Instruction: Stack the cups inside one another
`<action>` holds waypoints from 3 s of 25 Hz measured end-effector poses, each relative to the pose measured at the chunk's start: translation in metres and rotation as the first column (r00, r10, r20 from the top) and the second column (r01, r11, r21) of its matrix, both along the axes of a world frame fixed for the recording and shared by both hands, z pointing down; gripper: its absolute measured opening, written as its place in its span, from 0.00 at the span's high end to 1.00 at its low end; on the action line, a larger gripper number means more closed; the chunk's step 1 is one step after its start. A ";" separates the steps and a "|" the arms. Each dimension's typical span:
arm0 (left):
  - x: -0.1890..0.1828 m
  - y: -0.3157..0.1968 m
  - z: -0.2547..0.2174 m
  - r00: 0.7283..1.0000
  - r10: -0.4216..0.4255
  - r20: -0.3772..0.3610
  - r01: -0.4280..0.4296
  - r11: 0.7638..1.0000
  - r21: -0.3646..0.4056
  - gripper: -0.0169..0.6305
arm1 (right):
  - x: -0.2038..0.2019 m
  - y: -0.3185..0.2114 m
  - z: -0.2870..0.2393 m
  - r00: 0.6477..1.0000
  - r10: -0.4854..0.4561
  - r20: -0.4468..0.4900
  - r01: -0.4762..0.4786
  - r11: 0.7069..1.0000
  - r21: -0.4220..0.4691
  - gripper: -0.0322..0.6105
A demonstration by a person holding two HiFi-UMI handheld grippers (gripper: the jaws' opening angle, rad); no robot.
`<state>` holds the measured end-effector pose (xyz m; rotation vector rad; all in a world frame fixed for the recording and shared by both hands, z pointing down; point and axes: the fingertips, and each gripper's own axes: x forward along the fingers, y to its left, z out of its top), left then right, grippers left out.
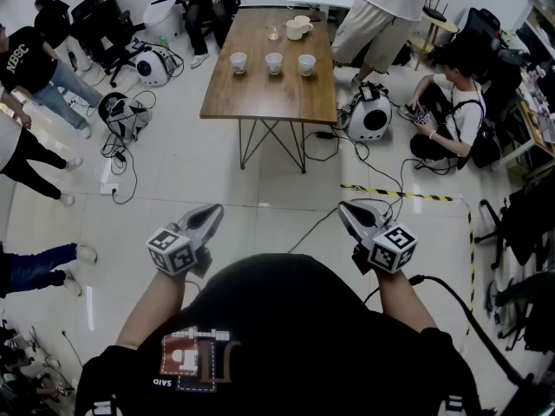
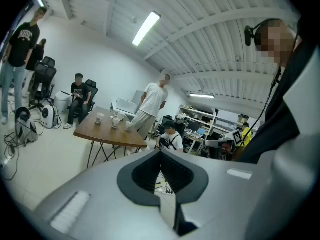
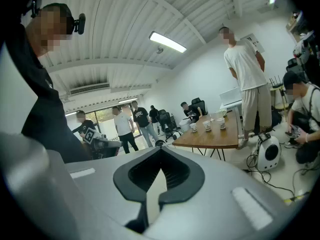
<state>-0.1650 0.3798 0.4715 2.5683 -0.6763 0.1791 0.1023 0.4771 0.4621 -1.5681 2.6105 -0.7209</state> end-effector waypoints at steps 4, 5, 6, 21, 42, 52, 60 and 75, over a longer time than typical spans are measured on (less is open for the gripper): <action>0.031 0.007 0.002 1.000 0.026 0.002 -0.026 1.000 0.003 0.97 | 0.019 0.004 0.005 1.000 -0.013 -0.013 0.013 1.000 -0.001 0.93; 0.036 0.008 0.003 0.999 0.032 0.004 -0.032 0.999 0.003 0.97 | 0.021 0.004 0.006 1.000 -0.016 -0.018 0.016 1.000 -0.002 0.93; 0.039 0.009 0.004 0.999 0.036 0.005 -0.036 0.999 0.001 0.97 | 0.023 0.005 0.008 1.000 -0.018 -0.021 0.018 1.000 -0.002 0.93; 0.015 -0.106 0.026 0.994 0.094 -0.054 -0.096 0.995 -0.023 0.97 | -0.006 -0.117 0.016 0.997 0.021 -0.070 -0.023 0.999 -0.026 0.93; -0.006 -0.384 0.040 1.000 0.003 -0.014 -0.004 0.999 -0.051 0.97 | 0.051 -0.417 0.028 0.988 0.075 -0.133 -0.085 0.994 -0.073 0.93; 0.086 -0.463 0.041 0.982 -0.187 0.034 0.190 0.977 -0.094 0.97 | 0.161 -0.555 0.090 0.952 -0.077 -0.297 0.038 0.990 -0.136 0.93; 0.126 -0.494 0.045 0.992 -0.106 0.067 0.113 0.987 -0.110 0.97 | 0.180 -0.614 0.142 0.828 -0.221 -0.515 0.093 0.961 -0.262 0.72; 0.106 -0.538 0.063 0.998 0.021 0.064 -0.011 0.989 -0.150 0.97 | 0.194 -0.627 0.224 0.326 -0.443 -0.835 0.056 0.891 -0.450 0.80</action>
